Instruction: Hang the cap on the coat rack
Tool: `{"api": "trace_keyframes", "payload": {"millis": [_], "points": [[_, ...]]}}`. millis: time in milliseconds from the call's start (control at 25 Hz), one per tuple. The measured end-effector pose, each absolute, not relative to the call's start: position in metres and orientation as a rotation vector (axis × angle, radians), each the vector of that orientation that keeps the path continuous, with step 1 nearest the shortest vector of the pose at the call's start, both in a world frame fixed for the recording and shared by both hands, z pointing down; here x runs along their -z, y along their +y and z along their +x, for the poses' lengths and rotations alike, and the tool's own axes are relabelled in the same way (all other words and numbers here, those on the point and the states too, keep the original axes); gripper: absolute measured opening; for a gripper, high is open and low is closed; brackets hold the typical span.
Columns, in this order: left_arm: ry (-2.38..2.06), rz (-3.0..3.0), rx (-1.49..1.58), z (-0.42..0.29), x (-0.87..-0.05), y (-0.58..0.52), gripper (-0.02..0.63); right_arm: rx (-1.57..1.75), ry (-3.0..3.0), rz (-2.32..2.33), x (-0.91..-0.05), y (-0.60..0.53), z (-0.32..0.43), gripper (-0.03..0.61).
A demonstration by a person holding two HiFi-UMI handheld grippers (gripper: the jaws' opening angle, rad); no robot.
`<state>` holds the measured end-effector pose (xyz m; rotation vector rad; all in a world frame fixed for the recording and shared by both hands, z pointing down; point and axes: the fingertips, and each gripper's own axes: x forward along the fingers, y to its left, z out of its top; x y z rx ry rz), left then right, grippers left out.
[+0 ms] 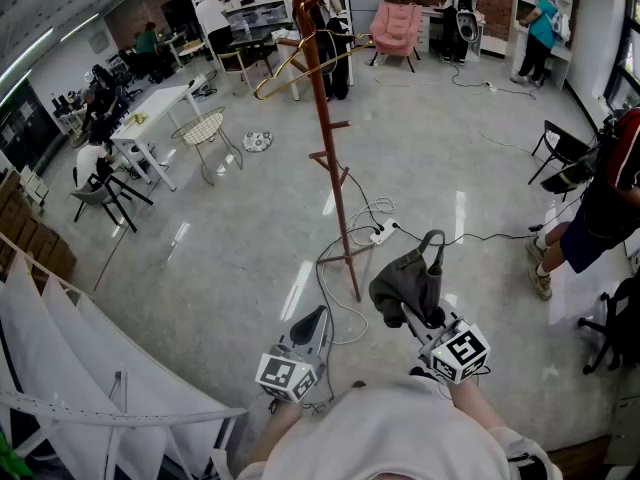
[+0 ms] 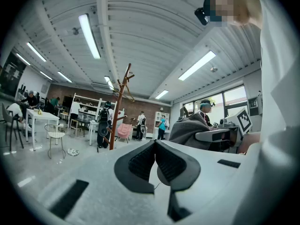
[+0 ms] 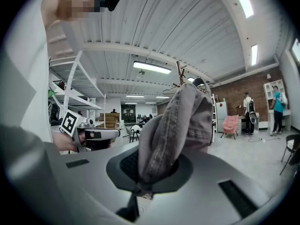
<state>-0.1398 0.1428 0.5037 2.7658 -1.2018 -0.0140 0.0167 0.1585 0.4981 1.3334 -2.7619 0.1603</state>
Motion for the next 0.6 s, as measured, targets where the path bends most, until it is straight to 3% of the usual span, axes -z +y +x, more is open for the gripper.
{"api": "trace_keyframes", "payload": {"millis": [600], "points": [[-1.242, 2.726, 0.026, -0.152, -0.506, 0.139, 0.009, -0.169, -2.763, 1.310, -0.498, 0.155, 0.010, 0.015]]}}
